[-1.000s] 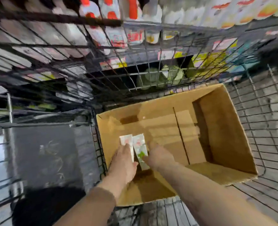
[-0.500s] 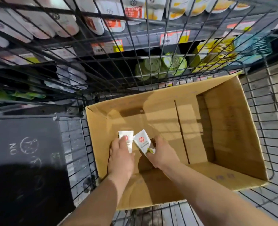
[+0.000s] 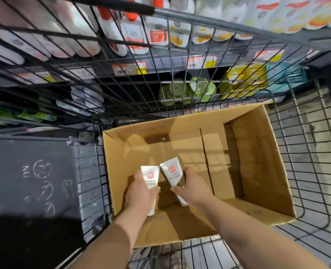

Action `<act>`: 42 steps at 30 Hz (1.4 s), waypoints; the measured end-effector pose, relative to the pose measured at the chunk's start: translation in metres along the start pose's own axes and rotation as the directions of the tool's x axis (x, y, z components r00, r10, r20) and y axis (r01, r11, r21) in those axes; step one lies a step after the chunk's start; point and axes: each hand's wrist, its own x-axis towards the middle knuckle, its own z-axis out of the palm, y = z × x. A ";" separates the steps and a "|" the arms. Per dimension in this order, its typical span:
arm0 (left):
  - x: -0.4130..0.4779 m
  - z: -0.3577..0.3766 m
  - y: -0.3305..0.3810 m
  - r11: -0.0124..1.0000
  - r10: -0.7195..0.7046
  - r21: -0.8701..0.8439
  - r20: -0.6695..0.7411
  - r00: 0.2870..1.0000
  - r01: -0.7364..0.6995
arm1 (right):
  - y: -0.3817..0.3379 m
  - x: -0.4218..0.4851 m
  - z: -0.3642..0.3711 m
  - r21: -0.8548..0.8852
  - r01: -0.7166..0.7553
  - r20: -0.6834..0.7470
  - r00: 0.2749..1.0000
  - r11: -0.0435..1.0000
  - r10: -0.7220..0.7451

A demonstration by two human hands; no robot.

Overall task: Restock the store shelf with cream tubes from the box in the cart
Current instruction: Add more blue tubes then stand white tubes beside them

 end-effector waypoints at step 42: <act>-0.374 -0.576 -0.375 0.644 0.035 -0.318 -0.896 0.442 -0.696 | -0.532 -0.531 0.182 -0.075 0.986 -0.058 0.144 0.148 -0.988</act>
